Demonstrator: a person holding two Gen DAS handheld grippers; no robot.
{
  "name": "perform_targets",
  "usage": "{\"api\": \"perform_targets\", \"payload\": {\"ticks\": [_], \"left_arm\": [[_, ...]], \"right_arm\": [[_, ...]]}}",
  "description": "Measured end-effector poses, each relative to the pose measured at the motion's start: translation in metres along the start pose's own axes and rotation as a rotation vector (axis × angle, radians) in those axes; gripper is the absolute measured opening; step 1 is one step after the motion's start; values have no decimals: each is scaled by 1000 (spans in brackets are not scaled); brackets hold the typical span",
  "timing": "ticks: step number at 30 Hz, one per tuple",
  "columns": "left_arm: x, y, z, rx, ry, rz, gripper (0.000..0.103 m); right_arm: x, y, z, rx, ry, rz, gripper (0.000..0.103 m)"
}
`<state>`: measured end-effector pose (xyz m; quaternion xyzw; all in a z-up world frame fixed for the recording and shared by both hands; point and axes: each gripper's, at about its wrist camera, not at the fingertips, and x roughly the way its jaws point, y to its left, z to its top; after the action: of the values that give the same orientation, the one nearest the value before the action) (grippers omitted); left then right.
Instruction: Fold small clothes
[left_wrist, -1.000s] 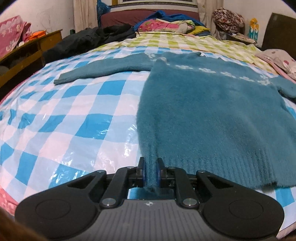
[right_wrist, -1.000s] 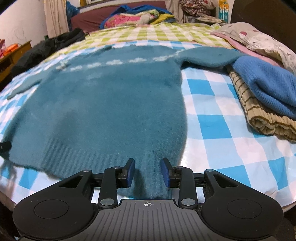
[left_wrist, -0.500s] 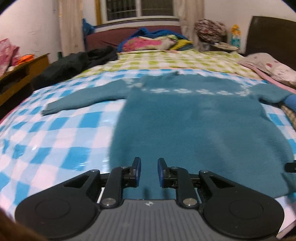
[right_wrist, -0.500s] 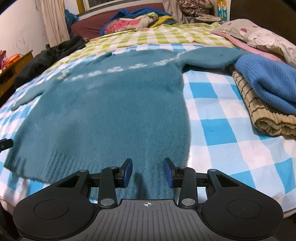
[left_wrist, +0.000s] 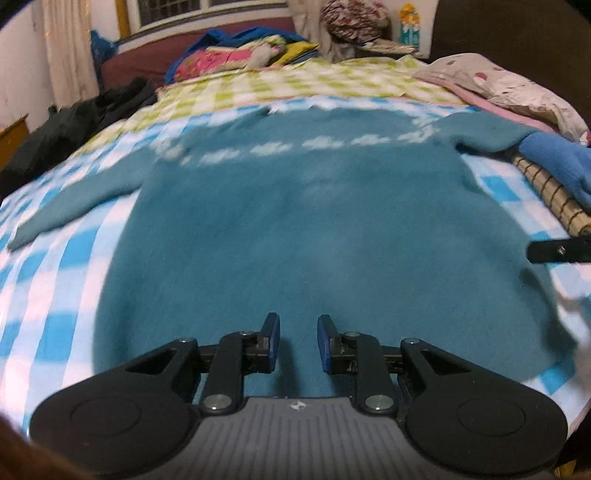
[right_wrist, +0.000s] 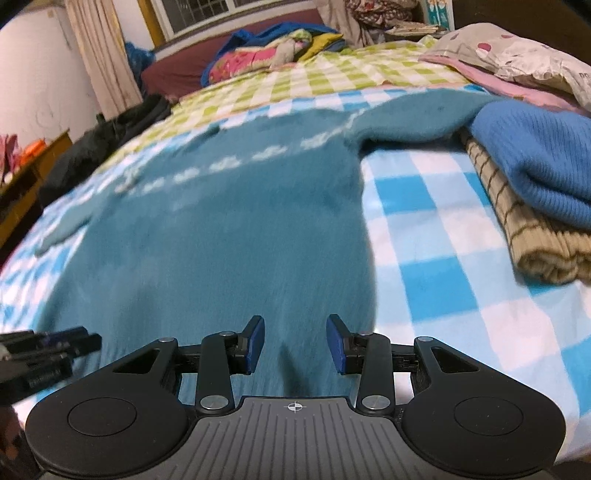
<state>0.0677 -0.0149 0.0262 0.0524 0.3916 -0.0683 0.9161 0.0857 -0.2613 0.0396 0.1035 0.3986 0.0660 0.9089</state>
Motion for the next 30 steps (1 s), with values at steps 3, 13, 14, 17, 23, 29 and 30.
{"api": "perform_targets", "payload": {"ticks": [3,13,14,17,23,29,30], "left_arm": [[4,-17,24,21,-26,-32,30],[43,-84,115,39,-146,-161,43],[47,-90,121,38,-157,-165,45],[62,-104,138,43,-182,-168,49],[90,-121,152,38,-181,-190,52],[106,-127,153,9,-170,-220,52],[107,-127,152,6,-168,-223,52]], "right_arm": [[-2,-15,23,37,-45,21,37],[-14,-109,124,250,-247,-85,37],[-11,-123,132,283,-250,-102,37],[2,-162,151,384,-261,-148,37],[30,-228,171,614,-271,-178,39],[52,-248,180,716,-265,-214,38],[54,-247,183,713,-267,-229,38]]}}
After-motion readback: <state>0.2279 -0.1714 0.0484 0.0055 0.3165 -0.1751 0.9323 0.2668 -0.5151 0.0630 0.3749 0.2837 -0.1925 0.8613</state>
